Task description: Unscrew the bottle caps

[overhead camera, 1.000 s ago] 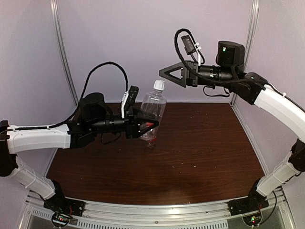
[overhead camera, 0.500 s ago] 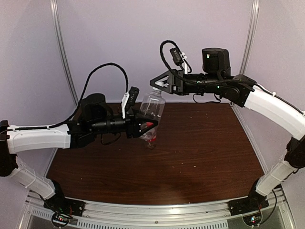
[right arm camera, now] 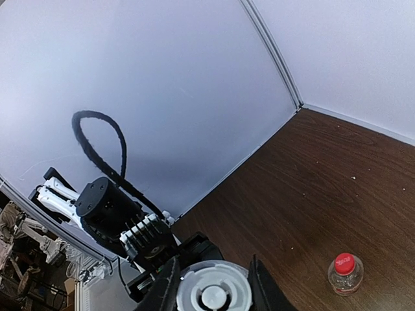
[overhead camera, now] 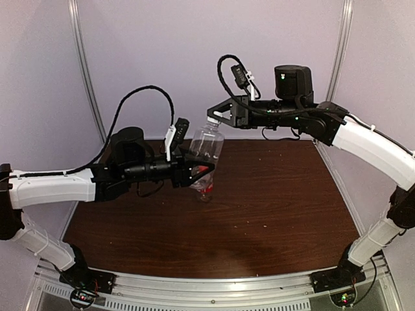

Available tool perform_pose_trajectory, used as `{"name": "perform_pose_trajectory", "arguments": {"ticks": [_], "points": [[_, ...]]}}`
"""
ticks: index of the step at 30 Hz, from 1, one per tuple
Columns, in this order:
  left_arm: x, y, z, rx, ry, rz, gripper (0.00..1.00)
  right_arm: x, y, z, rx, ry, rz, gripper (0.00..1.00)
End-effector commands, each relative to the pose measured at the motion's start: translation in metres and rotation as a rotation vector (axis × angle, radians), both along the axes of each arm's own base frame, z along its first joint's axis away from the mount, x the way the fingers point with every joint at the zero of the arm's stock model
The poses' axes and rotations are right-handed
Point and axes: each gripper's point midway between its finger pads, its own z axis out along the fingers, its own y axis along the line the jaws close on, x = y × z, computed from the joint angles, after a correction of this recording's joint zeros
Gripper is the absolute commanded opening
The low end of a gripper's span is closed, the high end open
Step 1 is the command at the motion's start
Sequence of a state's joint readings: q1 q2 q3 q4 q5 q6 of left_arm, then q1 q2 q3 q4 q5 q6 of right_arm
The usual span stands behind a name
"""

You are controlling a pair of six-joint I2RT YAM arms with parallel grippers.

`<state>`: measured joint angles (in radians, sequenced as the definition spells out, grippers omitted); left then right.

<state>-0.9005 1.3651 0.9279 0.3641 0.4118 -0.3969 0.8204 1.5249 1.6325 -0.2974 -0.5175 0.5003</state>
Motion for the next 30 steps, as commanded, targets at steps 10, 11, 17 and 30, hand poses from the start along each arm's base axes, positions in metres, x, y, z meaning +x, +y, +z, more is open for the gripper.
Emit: {"name": "perform_pose_trajectory", "arguments": {"ticks": [10, 11, 17, 30], "points": [[-0.039, 0.0, 0.041, -0.123, -0.111, -0.195, 0.47, -0.034, 0.001, 0.017, 0.061, -0.216, 0.294, 0.12], [-0.047, 0.0, 0.044, -0.142, -0.116, -0.239, 0.47, -0.045, 0.002, 0.018, 0.071, -0.254, 0.371, 0.13], [-0.079, 0.007, 0.06, -0.233, -0.12, -0.412, 0.48, -0.085, -0.003, 0.012, 0.106, -0.404, 0.659, 0.26], [-0.075, 0.006, 0.059, -0.236, -0.113, -0.391, 0.47, -0.073, -0.003, 0.014, 0.098, -0.378, 0.6, 0.34]]}}
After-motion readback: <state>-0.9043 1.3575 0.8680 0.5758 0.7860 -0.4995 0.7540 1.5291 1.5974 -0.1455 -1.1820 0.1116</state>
